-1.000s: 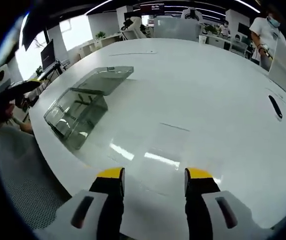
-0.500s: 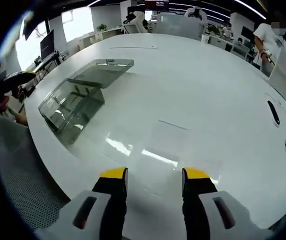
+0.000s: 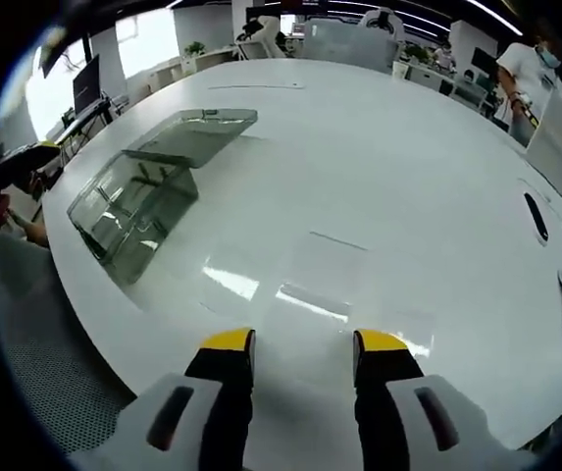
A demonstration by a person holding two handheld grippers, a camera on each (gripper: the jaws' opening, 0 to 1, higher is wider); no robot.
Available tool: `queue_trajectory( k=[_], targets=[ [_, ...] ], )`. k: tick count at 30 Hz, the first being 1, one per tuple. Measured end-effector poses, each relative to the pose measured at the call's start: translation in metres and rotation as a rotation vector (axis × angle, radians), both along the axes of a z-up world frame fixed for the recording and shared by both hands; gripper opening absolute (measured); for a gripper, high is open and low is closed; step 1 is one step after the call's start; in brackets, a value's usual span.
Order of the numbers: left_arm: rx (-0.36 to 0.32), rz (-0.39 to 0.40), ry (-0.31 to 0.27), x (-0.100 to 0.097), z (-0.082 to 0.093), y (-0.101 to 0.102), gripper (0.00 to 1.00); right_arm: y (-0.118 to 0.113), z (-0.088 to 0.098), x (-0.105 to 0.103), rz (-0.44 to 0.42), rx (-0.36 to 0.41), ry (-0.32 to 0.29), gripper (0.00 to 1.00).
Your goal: Insert the divider into the dual guide fixture by aligning both edges with the guide slots and pushing it downward to the bottom, including one-sided entry, uneven engagement, binding, and posture correction.
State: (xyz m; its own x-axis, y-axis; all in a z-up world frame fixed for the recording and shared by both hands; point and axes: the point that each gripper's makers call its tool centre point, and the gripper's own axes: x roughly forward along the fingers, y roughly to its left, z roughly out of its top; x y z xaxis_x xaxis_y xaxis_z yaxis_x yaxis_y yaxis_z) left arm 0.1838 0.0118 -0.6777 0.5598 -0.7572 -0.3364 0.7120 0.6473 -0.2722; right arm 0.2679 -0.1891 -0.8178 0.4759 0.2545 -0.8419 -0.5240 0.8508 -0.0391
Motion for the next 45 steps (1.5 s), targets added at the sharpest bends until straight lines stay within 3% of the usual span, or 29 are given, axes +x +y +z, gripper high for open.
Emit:
queue_trajectory(
  k=[26, 45],
  targets=[
    [0.004, -0.005, 0.0, -0.002, -0.001, -0.003, 0.92, -0.002, -0.003, -0.003, -0.066, 0.012, 0.02, 0.3],
    [-0.002, -0.02, -0.017, -0.003, 0.003, -0.01, 0.92, -0.009, 0.007, -0.002, -0.072, 0.017, -0.028, 0.28]
  ],
)
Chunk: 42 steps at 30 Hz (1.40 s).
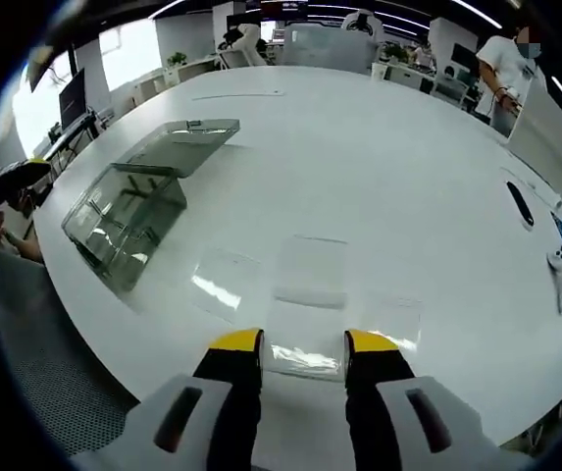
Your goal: Insert the divider into the dual guide fixture by aligning both edges with the guide slots and pushing it downward to the bottom, including one-sided entry, uneven engagement, binding, and posture correction.
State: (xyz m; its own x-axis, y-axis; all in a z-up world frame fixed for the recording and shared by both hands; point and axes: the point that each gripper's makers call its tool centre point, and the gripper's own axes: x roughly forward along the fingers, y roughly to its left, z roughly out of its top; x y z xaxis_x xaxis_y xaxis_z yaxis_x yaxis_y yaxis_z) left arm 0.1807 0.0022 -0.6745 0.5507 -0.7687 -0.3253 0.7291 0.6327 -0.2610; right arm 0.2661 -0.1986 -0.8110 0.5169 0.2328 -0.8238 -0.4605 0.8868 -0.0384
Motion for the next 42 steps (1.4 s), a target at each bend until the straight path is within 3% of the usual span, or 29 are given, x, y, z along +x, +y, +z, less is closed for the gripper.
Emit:
queue_trajectory(
  k=[1, 2, 3, 4, 5, 6, 7, 10, 14, 29, 42],
  targets=[
    [-0.001, 0.001, 0.0, 0.0, 0.0, 0.0, 0.92, 0.0, 0.001, 0.0, 0.001, -0.001, -0.004, 0.28],
    [-0.001, 0.0, 0.0, 0.0, 0.0, 0.0, 0.92, 0.001, 0.002, -0.002, 0.0, 0.001, 0.002, 0.0],
    [-0.003, 0.0, -0.001, 0.0, 0.001, 0.0, 0.92, 0.002, 0.003, -0.009, -0.002, 0.018, 0.046, 0.0],
    [-0.003, 0.0, -0.001, 0.001, 0.001, 0.0, 0.92, 0.005, 0.008, -0.006, -0.023, 0.065, 0.035, 0.0],
    [-0.002, -0.002, -0.001, 0.0, 0.001, 0.0, 0.92, 0.001, 0.014, 0.001, -0.044, 0.053, -0.021, 0.0],
    [-0.003, -0.004, -0.002, 0.0, 0.001, -0.001, 0.92, -0.002, 0.012, 0.004, 0.011, -0.007, -0.048, 0.0],
    [-0.005, -0.004, -0.002, 0.0, 0.001, -0.001, 0.92, -0.004, 0.009, 0.001, 0.031, -0.045, -0.019, 0.0],
    [-0.004, -0.01, -0.002, 0.0, 0.0, -0.002, 0.92, 0.003, 0.009, -0.001, -0.016, 0.046, -0.009, 0.0],
    [-0.003, -0.008, -0.003, -0.001, 0.0, -0.001, 0.91, 0.003, 0.005, -0.006, -0.019, 0.033, 0.025, 0.0],
    [0.001, -0.012, -0.006, -0.002, 0.0, -0.001, 0.91, 0.018, 0.009, -0.005, 0.012, 0.071, 0.012, 0.0],
    [0.006, -0.008, -0.006, -0.001, -0.001, 0.001, 0.91, 0.047, 0.004, -0.008, 0.096, 0.114, 0.033, 0.22]
  ],
)
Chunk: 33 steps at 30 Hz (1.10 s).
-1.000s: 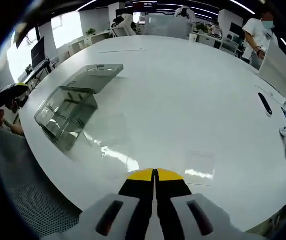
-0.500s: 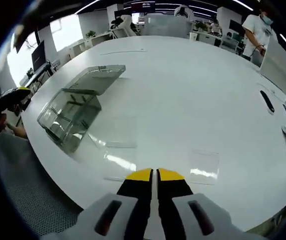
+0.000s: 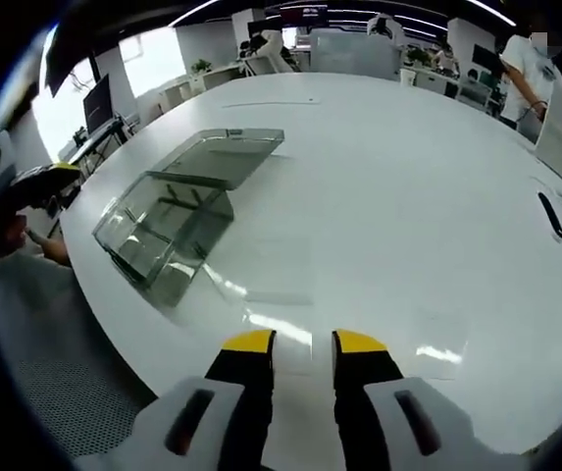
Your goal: Insert the divider into the dual guide fixture by aligning both edges with the guide slots and pushing it downward to the bottom, including one-sided entry, uneven engagement, binding, and posture correction.
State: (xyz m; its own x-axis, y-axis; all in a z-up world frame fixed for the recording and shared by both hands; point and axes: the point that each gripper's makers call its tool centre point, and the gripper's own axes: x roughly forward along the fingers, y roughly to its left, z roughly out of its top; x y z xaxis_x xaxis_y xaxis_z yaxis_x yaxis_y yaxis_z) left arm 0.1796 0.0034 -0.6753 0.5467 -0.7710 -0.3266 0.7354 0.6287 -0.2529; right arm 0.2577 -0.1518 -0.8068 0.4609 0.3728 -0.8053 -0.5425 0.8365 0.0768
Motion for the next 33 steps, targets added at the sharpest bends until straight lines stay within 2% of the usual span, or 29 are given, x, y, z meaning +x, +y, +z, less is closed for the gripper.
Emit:
queue_trajectory(
  k=[4, 12, 18, 24, 25, 28, 30, 31, 33],
  targets=[
    [0.001, 0.001, 0.0, 0.0, 0.0, 0.001, 0.91, 0.006, -0.003, -0.002, 0.023, 0.003, 0.015, 0.29],
    [0.002, 0.001, 0.001, 0.0, 0.0, 0.001, 0.91, 0.014, -0.005, -0.004, 0.057, -0.006, 0.027, 0.38],
    [0.005, 0.001, 0.003, 0.0, -0.001, 0.001, 0.91, 0.019, -0.009, -0.006, 0.083, -0.02, 0.03, 0.38],
    [0.005, 0.002, 0.002, 0.0, -0.001, 0.003, 0.91, 0.015, -0.015, -0.007, 0.116, -0.078, 0.041, 0.36],
    [0.005, 0.004, 0.003, 0.0, -0.001, 0.003, 0.91, 0.014, -0.014, -0.006, 0.129, -0.089, 0.024, 0.35],
    [0.006, 0.003, 0.003, 0.0, -0.001, 0.003, 0.91, 0.014, -0.014, -0.006, 0.135, -0.106, 0.026, 0.34],
    [0.006, 0.003, 0.004, 0.0, -0.001, 0.002, 0.91, 0.012, -0.014, -0.007, 0.172, -0.148, 0.012, 0.33],
    [0.007, 0.003, 0.003, 0.0, -0.001, 0.002, 0.91, 0.014, -0.014, -0.007, 0.151, -0.128, 0.021, 0.33],
    [0.004, 0.005, 0.005, 0.0, 0.0, 0.001, 0.91, 0.013, -0.014, -0.006, 0.151, -0.134, 0.022, 0.33]
  ],
)
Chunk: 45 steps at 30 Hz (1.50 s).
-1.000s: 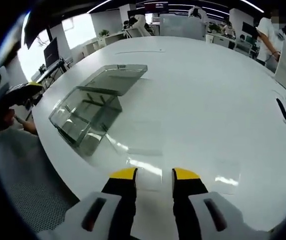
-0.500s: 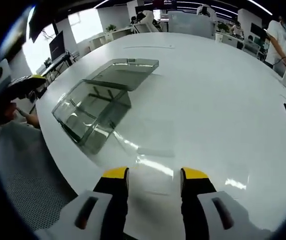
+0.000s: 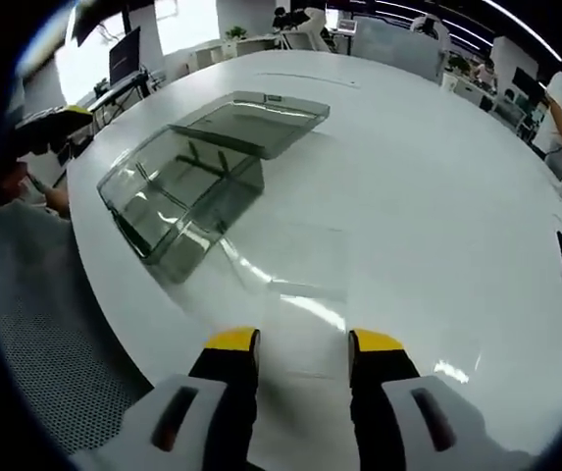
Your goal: Insert the divider into the dual guide fixture by aligning both edges with the guide slots and pushing it downward to the bottom, including one-sided entry, uneven engagement, binding, and posture correction.
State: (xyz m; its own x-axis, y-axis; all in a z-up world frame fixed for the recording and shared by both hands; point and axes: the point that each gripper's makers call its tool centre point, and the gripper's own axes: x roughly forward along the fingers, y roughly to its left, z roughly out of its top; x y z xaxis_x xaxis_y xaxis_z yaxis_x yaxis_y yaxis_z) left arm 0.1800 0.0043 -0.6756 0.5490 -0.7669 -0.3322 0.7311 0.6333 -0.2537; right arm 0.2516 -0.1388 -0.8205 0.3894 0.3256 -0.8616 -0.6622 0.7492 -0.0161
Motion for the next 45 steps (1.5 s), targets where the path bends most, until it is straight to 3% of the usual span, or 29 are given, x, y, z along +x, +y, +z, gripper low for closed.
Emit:
queue_trajectory(
  k=[8, 16, 23, 31, 34, 37, 40, 45],
  targets=[
    [0.001, -0.005, 0.001, -0.001, 0.0, -0.002, 0.9, 0.004, 0.001, -0.002, -0.018, 0.038, 0.018, 0.36],
    [0.004, -0.003, 0.001, -0.001, -0.001, 0.0, 0.9, -0.003, -0.001, 0.0, -0.011, -0.004, 0.007, 0.32],
    [0.001, -0.004, 0.001, 0.0, 0.0, -0.001, 0.9, -0.029, -0.001, 0.001, -0.061, -0.017, 0.016, 0.32],
    [0.0, -0.011, 0.001, 0.001, 0.0, -0.002, 0.9, -0.032, 0.001, 0.007, -0.098, -0.034, 0.002, 0.32],
    [0.003, -0.009, 0.003, 0.0, -0.001, -0.001, 0.89, -0.034, 0.001, 0.011, -0.107, -0.043, -0.002, 0.31],
    [0.006, -0.007, 0.007, 0.0, -0.002, 0.0, 0.89, -0.041, 0.003, 0.016, -0.122, -0.076, -0.02, 0.22],
    [0.003, -0.005, 0.01, 0.0, -0.002, 0.0, 0.89, -0.038, 0.004, 0.024, -0.139, -0.038, -0.027, 0.24],
    [0.004, -0.003, 0.018, 0.002, -0.003, 0.001, 0.89, -0.036, 0.004, 0.038, -0.135, -0.057, -0.03, 0.24]
  ],
)
